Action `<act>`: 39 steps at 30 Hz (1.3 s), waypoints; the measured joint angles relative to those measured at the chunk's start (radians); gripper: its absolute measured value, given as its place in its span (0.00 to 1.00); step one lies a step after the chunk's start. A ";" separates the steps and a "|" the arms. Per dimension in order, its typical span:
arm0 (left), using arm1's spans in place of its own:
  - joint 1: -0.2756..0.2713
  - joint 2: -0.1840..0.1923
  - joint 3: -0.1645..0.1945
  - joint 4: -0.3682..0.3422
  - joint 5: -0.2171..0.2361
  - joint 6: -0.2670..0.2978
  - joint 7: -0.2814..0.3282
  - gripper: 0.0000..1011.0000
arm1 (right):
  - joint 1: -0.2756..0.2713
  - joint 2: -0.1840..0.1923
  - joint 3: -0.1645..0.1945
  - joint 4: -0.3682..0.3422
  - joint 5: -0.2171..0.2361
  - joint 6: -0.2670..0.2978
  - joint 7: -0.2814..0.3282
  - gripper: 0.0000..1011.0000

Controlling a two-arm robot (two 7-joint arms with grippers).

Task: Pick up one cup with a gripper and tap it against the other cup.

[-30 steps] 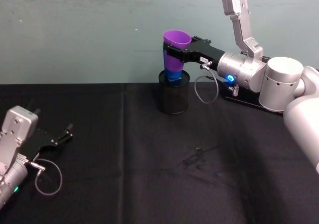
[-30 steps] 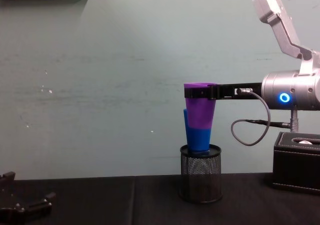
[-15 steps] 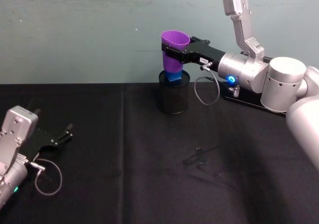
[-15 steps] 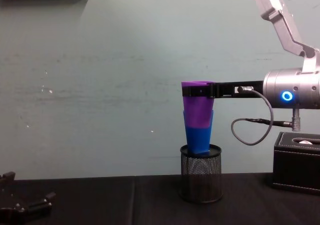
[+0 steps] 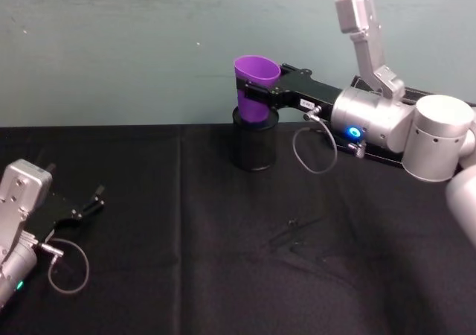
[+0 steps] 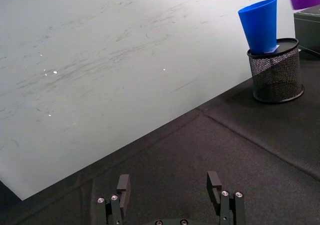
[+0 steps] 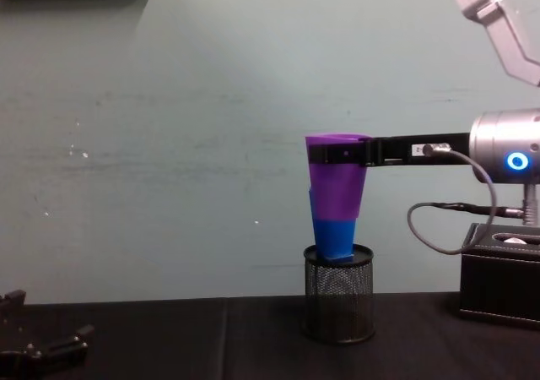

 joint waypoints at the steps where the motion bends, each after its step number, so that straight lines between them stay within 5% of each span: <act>1: 0.000 0.000 0.000 0.000 0.000 0.000 0.000 0.99 | -0.012 0.013 -0.001 -0.026 0.006 0.006 0.002 0.71; 19: 0.000 0.000 0.000 0.000 0.000 0.000 0.000 0.99 | -0.201 0.194 -0.001 -0.334 0.099 0.075 0.052 0.71; 27: 0.000 0.000 0.000 0.000 0.000 0.000 0.000 0.99 | -0.277 0.254 -0.016 -0.388 0.114 0.024 0.071 0.71; 39: 0.000 0.000 0.000 0.000 0.000 0.000 0.000 0.99 | -0.304 0.272 -0.059 -0.390 0.096 -0.043 0.063 0.71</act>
